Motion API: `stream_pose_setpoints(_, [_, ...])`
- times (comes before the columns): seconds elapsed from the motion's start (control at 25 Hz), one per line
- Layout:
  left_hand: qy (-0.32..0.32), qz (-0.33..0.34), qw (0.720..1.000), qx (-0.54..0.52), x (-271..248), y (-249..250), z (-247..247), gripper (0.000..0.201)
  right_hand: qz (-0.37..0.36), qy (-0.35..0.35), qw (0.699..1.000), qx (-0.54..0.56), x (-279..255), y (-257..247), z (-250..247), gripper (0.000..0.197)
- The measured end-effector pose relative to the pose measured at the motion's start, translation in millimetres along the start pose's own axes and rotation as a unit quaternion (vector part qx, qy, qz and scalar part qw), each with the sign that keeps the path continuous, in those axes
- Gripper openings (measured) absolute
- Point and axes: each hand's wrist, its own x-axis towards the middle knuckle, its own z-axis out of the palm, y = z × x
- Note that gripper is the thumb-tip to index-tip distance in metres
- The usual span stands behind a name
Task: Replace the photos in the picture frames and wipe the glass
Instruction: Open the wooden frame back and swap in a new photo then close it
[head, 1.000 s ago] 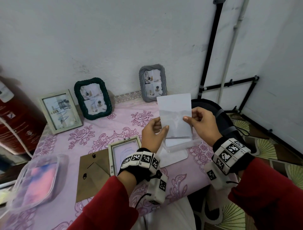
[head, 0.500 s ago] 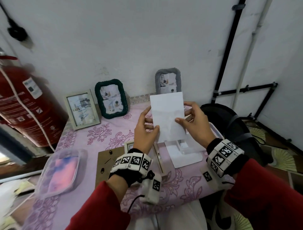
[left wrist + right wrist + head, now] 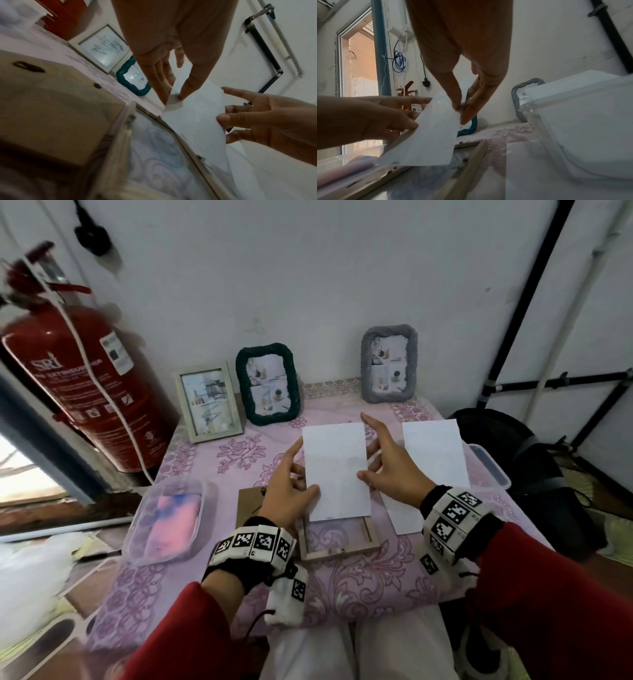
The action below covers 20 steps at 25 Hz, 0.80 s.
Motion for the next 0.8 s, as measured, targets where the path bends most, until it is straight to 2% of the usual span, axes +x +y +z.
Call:
stream_pose_setpoints(0.28, [-0.013,-0.008,0.998,0.054,-12.7,-20.9,-16.0,0.081,0.022,-0.048,0.999,-0.002,2.2,4.9,16.4,0.089])
stream_pose_setpoints(0.56, [-0.023,0.000,0.988,0.152,-19.5,-23.7,-16.2,0.085,0.023,-0.062,0.998,-0.020,0.6,19.6,16.9,0.082])
stream_pose_setpoints(0.8, [-0.048,-0.047,0.978,0.198,-23.0,-27.3,-10.6,0.089,0.024,-0.082,0.995,-0.056,-2.3,29.7,22.1,0.083])
